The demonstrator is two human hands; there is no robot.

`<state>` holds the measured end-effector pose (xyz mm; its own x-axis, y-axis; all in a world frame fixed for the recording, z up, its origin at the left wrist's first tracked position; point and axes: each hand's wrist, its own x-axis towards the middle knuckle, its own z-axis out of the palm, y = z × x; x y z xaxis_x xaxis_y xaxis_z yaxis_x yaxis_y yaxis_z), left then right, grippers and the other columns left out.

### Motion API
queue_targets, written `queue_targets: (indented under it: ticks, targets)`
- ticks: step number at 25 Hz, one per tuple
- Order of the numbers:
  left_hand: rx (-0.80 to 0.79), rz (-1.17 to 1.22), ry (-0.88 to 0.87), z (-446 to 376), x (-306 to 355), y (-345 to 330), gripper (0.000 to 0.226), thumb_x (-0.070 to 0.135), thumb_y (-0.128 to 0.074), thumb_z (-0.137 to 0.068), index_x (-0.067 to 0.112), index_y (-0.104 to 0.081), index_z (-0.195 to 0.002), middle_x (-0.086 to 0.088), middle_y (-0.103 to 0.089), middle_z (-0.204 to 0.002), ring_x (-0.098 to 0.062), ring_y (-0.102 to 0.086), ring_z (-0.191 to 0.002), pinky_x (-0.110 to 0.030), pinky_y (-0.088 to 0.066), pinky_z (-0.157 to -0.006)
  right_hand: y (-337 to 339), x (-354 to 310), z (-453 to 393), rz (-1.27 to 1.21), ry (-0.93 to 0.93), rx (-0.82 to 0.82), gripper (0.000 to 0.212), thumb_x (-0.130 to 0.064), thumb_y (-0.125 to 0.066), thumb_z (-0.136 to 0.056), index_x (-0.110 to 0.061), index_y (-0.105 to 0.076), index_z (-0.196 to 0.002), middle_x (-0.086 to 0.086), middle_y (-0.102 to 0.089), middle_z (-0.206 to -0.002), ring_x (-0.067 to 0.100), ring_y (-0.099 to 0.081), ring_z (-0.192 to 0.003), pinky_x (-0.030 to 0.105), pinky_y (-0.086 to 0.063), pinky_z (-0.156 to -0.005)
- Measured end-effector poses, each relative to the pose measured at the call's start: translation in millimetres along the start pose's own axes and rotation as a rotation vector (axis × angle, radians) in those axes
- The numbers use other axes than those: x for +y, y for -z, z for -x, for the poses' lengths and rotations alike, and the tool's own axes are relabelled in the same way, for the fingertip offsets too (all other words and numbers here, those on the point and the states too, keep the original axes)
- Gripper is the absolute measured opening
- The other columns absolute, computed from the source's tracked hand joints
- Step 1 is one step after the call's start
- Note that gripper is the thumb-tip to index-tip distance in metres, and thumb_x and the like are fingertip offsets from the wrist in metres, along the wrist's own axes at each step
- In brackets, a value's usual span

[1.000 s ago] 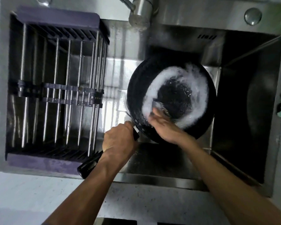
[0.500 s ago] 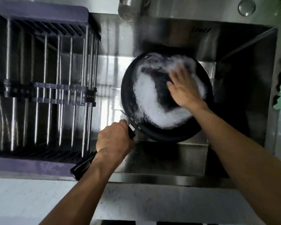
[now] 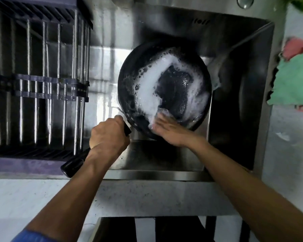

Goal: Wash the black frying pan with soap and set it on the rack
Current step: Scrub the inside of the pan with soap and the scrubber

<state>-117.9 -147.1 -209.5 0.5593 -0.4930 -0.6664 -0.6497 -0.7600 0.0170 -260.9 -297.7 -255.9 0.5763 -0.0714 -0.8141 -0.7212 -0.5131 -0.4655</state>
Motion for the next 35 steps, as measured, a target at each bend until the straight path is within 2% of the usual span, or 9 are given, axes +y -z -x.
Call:
queue_targets:
  ticks: [5, 9, 13, 16, 21, 24, 29, 33, 35]
  targets:
    - [-0.018, 0.026, 0.032, 1.3, 1.9, -0.9, 0.030, 0.034, -0.069, -0.081, 0.019, -0.059, -0.106, -0.004, -0.065, -0.096, -0.026, -0.063, -0.089, -0.031, -0.041, -0.066, 22.6, 36.8, 3.4, 0.356, -0.201, 0.184, 0.054, -0.046, -0.020, -0.107, -0.024, -0.029, -0.155, 0.004, -0.012, -0.167, 0.025, -0.005, -0.154, 0.039, -0.006, -0.123]
    - [-0.004, 0.001, 0.031, 0.0, 3.5, -1.7, 0.030, 0.033, -0.068, -0.082, 0.019, -0.058, -0.106, -0.005, -0.065, -0.097, -0.028, -0.064, -0.090, -0.030, -0.040, -0.065, -4.6, -16.1, -19.5, -0.053, 0.101, 0.066, 0.053, -0.048, -0.022, -0.107, -0.031, -0.026, -0.156, -0.008, -0.005, -0.167, 0.014, -0.003, -0.154, 0.033, -0.003, -0.122]
    - [0.008, -0.004, 0.021, 0.8, 2.7, -0.6, 0.030, 0.031, -0.068, -0.082, 0.018, -0.058, -0.108, -0.005, -0.065, -0.096, -0.027, -0.064, -0.089, -0.031, -0.040, -0.066, 14.0, 17.8, 13.6, 0.250, -0.179, 0.136, 0.050, -0.046, -0.020, -0.106, -0.028, -0.041, -0.148, 0.004, -0.027, -0.162, 0.027, -0.033, -0.144, 0.041, -0.029, -0.116]
    - [0.000, -0.031, 0.017, 1.4, 3.9, -0.6, 0.031, 0.030, -0.066, -0.084, 0.016, -0.057, -0.110, -0.006, -0.064, -0.098, -0.028, -0.064, -0.090, -0.032, -0.040, -0.066, -9.5, -27.3, -8.8, -0.185, 0.175, 0.034, 0.051, -0.043, -0.022, -0.108, -0.028, -0.026, -0.157, -0.003, -0.010, -0.167, 0.014, -0.012, -0.152, 0.029, -0.011, -0.117]
    - [-0.005, -0.011, 0.016, -0.1, 3.6, 0.0, 0.030, 0.026, -0.067, -0.084, 0.017, -0.057, -0.110, -0.004, -0.065, -0.098, -0.025, -0.064, -0.089, -0.031, -0.041, -0.066, 26.3, -5.6, -30.1, 0.032, -0.191, 0.112, 0.058, -0.054, -0.021, -0.105, -0.031, -0.015, -0.159, -0.003, 0.011, -0.167, 0.022, 0.002, -0.154, 0.041, -0.008, -0.122]
    - [-0.004, -0.032, 0.006, -0.5, 3.0, -2.2, 0.030, 0.028, -0.066, -0.084, 0.018, -0.057, -0.110, -0.004, -0.066, -0.099, -0.026, -0.065, -0.090, -0.031, -0.040, -0.065, 2.3, -53.9, -44.1, -0.293, 0.162, 0.094, 0.055, -0.046, -0.028, -0.107, -0.032, -0.014, -0.159, -0.009, 0.009, -0.166, 0.014, 0.009, -0.153, 0.038, 0.002, -0.124]
    - [0.008, 0.002, 0.006, -2.3, 0.4, -4.2, 0.029, 0.030, -0.066, -0.083, 0.020, -0.058, -0.109, -0.002, -0.066, -0.096, -0.024, -0.064, -0.087, -0.031, -0.041, -0.065, 38.0, -3.8, -59.6, -0.058, -0.231, 0.307, 0.056, -0.053, -0.018, -0.106, -0.037, -0.008, -0.159, -0.005, 0.014, -0.166, 0.022, 0.013, -0.153, 0.046, 0.001, -0.123]
    - [-0.010, 0.011, 0.003, -2.1, 3.0, -4.7, 0.028, 0.030, -0.066, -0.083, 0.020, -0.058, -0.109, -0.002, -0.066, -0.095, -0.024, -0.065, -0.086, -0.032, -0.044, -0.067, 28.2, -55.6, -81.9, -0.333, 0.150, 0.305, 0.057, -0.047, -0.028, -0.106, -0.035, -0.011, -0.159, -0.002, 0.006, -0.168, 0.018, 0.008, -0.153, 0.032, 0.000, -0.120]
    - [-0.001, 0.020, 0.015, -2.2, 2.0, -5.2, 0.029, 0.029, -0.066, -0.083, 0.019, -0.058, -0.109, -0.002, -0.066, -0.095, -0.024, -0.064, -0.086, -0.033, -0.046, -0.069, 55.3, -29.3, -98.7, -0.200, -0.059, 0.479, 0.060, -0.051, -0.023, -0.105, -0.034, -0.001, -0.159, -0.002, 0.021, -0.165, 0.019, 0.021, -0.150, 0.043, 0.006, -0.124]
